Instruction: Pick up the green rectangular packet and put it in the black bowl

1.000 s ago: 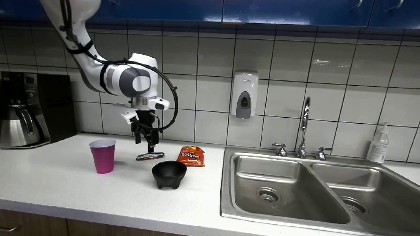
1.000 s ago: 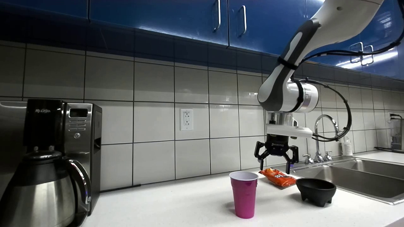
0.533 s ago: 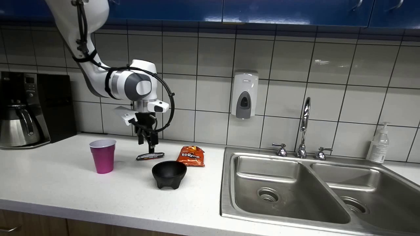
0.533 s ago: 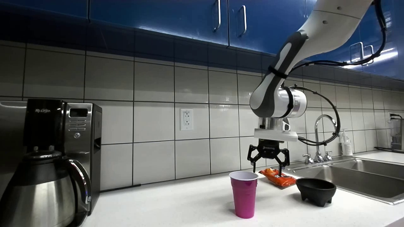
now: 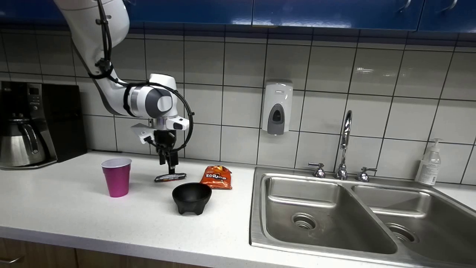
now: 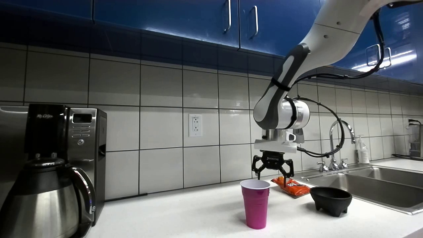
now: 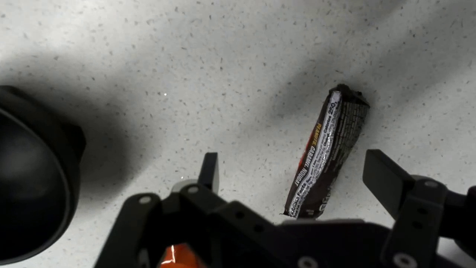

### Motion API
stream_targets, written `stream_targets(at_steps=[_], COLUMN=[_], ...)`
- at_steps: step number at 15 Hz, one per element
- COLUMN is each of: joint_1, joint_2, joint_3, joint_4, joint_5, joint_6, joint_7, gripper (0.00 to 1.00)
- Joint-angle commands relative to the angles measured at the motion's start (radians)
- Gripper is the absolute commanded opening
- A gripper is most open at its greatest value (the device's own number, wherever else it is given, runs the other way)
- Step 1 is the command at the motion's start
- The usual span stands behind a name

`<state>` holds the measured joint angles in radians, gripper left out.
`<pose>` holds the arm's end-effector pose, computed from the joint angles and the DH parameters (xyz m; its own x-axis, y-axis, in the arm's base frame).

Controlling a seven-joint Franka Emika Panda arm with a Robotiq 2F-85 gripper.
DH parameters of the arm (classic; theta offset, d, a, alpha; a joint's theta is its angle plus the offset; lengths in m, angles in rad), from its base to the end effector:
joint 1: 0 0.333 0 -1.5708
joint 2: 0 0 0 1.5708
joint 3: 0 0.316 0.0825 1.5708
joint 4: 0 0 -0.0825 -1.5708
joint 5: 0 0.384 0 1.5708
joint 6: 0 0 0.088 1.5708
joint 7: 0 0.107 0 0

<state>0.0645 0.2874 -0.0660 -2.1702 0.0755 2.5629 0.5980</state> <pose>0.5740 -0.0016 0.2703 0.7881 -0.6114 0.0707 -0.6061 -0.7910 -0.0833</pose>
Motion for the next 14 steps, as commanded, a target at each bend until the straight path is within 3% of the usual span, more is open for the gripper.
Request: stream_targets(at_steps=[1,14], joint_1=[0.024,0.074], joint_2=[0.062,0.18], joint_3=[-0.025,-0.056], joint_4=[0.075,0.212], joint_5=[-0.023,-0.027], joint_6=[-0.02,-0.046], joint_7=[0.075,0.153], gripper=[1.0,1.0])
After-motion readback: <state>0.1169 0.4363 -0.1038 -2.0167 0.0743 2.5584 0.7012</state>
